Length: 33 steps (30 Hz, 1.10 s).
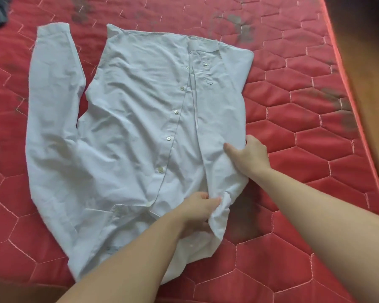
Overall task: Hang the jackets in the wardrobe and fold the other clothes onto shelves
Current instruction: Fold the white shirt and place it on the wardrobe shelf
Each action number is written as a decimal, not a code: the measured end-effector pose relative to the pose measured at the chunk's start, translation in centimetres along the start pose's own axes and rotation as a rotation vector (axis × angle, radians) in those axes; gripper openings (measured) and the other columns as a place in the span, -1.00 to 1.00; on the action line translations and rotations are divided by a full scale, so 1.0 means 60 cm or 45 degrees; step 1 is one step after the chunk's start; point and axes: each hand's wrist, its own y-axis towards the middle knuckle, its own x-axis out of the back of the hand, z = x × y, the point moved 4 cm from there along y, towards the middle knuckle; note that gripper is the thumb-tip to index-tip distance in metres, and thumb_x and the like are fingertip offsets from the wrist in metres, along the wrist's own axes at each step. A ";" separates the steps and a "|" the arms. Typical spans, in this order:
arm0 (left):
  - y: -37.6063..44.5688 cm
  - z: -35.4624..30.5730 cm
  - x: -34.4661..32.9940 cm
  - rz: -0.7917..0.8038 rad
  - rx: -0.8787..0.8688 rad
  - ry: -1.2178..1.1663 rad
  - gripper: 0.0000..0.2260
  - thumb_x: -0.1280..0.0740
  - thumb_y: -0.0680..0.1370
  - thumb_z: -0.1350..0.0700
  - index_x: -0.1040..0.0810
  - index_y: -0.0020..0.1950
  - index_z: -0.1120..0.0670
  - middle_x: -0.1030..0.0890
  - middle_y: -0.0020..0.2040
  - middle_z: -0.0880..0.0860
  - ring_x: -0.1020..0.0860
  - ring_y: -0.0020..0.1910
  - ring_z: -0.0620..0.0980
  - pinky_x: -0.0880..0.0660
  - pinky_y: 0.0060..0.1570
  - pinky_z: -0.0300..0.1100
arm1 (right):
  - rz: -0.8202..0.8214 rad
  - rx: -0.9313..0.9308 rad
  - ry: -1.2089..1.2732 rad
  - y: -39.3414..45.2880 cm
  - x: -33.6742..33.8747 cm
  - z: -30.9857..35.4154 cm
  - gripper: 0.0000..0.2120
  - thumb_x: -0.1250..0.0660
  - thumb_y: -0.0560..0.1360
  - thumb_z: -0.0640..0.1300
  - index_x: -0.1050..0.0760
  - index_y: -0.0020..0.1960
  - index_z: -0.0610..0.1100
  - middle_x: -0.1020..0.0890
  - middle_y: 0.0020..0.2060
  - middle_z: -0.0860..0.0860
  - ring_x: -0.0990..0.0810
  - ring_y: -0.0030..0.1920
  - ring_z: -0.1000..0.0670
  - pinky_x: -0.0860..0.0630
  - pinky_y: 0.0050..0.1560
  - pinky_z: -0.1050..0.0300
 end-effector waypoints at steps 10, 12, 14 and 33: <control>-0.036 -0.058 -0.047 -0.909 -1.149 1.662 -0.51 -0.19 0.48 -0.17 -0.31 0.40 -0.11 -0.41 0.38 0.03 -0.33 0.37 0.08 -0.22 0.28 0.07 | -0.175 0.057 -0.362 -0.050 0.043 -0.027 -0.36 -0.27 0.50 0.17 -0.13 0.49 0.01 -0.37 0.34 -0.12 -0.46 0.23 -0.29 -0.41 0.13 -0.13; -0.011 -0.040 -0.061 -0.651 -0.911 1.933 -0.42 -0.06 0.58 -0.23 -0.07 0.57 -0.09 -0.07 0.59 0.04 0.07 0.57 0.08 0.18 0.45 0.13 | -0.210 0.336 -0.530 -0.048 0.042 -0.015 -0.42 -0.20 0.54 0.13 -0.18 0.51 0.03 -0.25 0.45 -0.10 -0.34 0.36 -0.24 -0.35 0.23 -0.15; 0.005 -0.002 -0.045 -0.528 -0.662 1.905 -0.34 0.03 0.59 -0.29 0.14 0.60 -0.05 0.18 0.61 0.01 0.30 0.55 0.06 0.36 0.45 0.16 | -0.107 0.571 -0.670 -0.039 0.031 -0.001 -0.40 -0.04 0.52 0.20 -0.24 0.51 0.02 -0.21 0.52 -0.10 -0.22 0.48 -0.19 -0.25 0.35 -0.15; 0.199 -0.259 0.082 -0.831 -0.550 1.740 -0.11 0.35 0.29 -0.36 0.06 0.60 -0.07 0.14 0.61 -0.02 0.20 0.57 0.01 0.30 0.47 0.11 | 0.239 0.800 -0.839 0.287 -0.036 0.134 -0.43 -0.02 0.60 0.18 0.00 0.56 0.10 0.03 0.58 -0.03 0.07 0.57 -0.10 0.09 0.52 -0.17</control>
